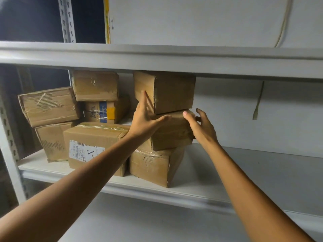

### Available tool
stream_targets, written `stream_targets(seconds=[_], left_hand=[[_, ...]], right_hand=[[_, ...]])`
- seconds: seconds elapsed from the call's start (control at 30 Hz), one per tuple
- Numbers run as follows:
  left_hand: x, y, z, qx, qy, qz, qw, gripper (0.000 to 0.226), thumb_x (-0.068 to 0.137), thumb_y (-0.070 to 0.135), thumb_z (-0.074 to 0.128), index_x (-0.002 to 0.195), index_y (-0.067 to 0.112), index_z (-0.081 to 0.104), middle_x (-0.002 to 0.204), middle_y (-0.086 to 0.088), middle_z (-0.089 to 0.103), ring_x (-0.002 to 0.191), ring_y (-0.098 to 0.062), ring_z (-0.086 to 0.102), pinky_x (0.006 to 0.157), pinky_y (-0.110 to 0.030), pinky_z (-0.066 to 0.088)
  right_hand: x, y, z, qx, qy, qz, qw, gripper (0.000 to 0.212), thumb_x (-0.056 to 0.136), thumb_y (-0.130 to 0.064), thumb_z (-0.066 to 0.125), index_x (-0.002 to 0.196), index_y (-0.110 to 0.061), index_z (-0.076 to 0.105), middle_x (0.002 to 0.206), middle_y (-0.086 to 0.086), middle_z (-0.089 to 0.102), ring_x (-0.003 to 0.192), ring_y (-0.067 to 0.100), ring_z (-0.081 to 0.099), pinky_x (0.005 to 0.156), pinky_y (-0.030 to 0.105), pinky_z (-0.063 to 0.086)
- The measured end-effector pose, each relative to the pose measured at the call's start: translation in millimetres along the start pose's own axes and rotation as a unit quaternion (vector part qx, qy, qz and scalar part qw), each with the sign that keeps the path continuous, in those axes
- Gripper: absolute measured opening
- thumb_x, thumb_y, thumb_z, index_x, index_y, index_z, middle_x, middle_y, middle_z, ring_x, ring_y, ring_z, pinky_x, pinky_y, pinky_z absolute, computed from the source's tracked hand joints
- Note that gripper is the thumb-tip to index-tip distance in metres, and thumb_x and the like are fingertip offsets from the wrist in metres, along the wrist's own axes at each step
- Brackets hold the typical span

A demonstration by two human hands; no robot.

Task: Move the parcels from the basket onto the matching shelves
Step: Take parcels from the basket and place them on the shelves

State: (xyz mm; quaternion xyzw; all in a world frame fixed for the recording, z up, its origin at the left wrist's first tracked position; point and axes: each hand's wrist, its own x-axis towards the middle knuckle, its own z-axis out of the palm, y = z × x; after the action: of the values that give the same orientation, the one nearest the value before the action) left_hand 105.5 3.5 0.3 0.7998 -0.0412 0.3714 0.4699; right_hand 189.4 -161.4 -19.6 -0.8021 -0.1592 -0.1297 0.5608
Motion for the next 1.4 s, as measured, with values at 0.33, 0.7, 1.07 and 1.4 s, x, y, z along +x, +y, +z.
stream_targets(seconds=[0.33, 0.7, 1.07, 1.4], left_hand=[[6.5, 9.2, -6.0, -0.004, 0.007, 0.018, 1.000, 0.103, 0.078, 0.014, 0.076, 0.153, 0.021, 0.004, 0.153, -0.003, 0.031, 0.137, -0.020, 0.036, 0.106, -0.034, 0.039], [-38.2, 32.1, -3.3, -0.027, -0.042, 0.080, 0.996, 0.103, 0.077, 0.022, 0.077, 0.152, 0.027, 0.007, 0.150, -0.002, 0.037, 0.134, -0.017, 0.041, 0.105, -0.044, 0.042], [-87.7, 41.4, 72.2, 0.081, -0.099, 0.161, 0.979, 0.104, 0.067, 0.031, 0.084, 0.143, 0.038, 0.013, 0.145, -0.003, 0.042, 0.125, -0.026, 0.051, 0.099, -0.048, 0.047], [-146.5, 106.7, 203.7, -0.058, -0.286, 0.134, 0.947, 0.110, 0.066, 0.039, 0.070, 0.148, 0.045, -0.002, 0.134, 0.019, 0.051, 0.117, -0.007, 0.054, 0.091, -0.018, 0.045]], right_hand=[[13.3, -14.2, -0.3, 0.097, -0.012, -0.120, 0.988, 0.046, 0.087, -0.040, 0.067, 0.125, -0.022, 0.048, 0.113, -0.012, 0.061, 0.100, 0.004, 0.059, 0.079, 0.012, 0.049], [-47.4, -10.0, -35.8, 0.112, 0.068, -0.141, 0.981, 0.038, 0.080, -0.026, 0.075, 0.110, -0.031, 0.051, 0.096, -0.022, 0.065, 0.081, -0.012, 0.062, 0.065, 0.004, 0.044], [-125.2, 37.7, -123.8, 0.157, 0.076, -0.048, 0.983, 0.053, 0.078, -0.053, 0.064, 0.124, -0.028, 0.059, 0.119, -0.011, 0.066, 0.109, 0.004, 0.062, 0.091, 0.025, 0.051], [-201.1, 99.4, -264.7, 0.205, 0.164, 0.075, 0.962, 0.016, 0.093, -0.044, 0.056, 0.101, -0.035, 0.067, 0.098, -0.016, 0.072, 0.099, 0.007, 0.065, 0.078, 0.034, 0.060]])
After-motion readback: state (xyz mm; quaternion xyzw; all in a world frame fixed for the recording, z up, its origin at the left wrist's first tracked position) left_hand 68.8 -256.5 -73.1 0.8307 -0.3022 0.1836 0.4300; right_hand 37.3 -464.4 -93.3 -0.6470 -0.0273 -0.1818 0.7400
